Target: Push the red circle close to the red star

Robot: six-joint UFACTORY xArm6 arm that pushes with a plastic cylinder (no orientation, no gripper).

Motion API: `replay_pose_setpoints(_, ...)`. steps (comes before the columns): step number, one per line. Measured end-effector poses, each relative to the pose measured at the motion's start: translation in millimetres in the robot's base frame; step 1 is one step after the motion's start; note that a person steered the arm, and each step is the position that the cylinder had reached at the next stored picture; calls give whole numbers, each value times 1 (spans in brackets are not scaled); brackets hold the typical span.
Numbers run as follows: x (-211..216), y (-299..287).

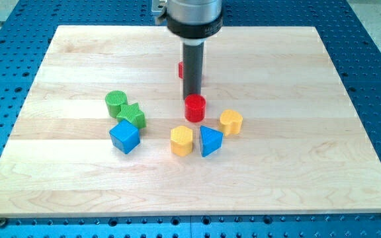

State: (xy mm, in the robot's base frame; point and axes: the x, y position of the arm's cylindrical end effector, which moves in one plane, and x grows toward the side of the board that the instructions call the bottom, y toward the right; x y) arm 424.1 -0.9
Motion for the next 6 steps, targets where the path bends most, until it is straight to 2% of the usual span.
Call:
replay_pose_setpoints(2,16,-55)
replay_pose_setpoints(3,67,-23)
replay_pose_setpoints(5,27,50)
replay_pose_setpoints(6,20,101)
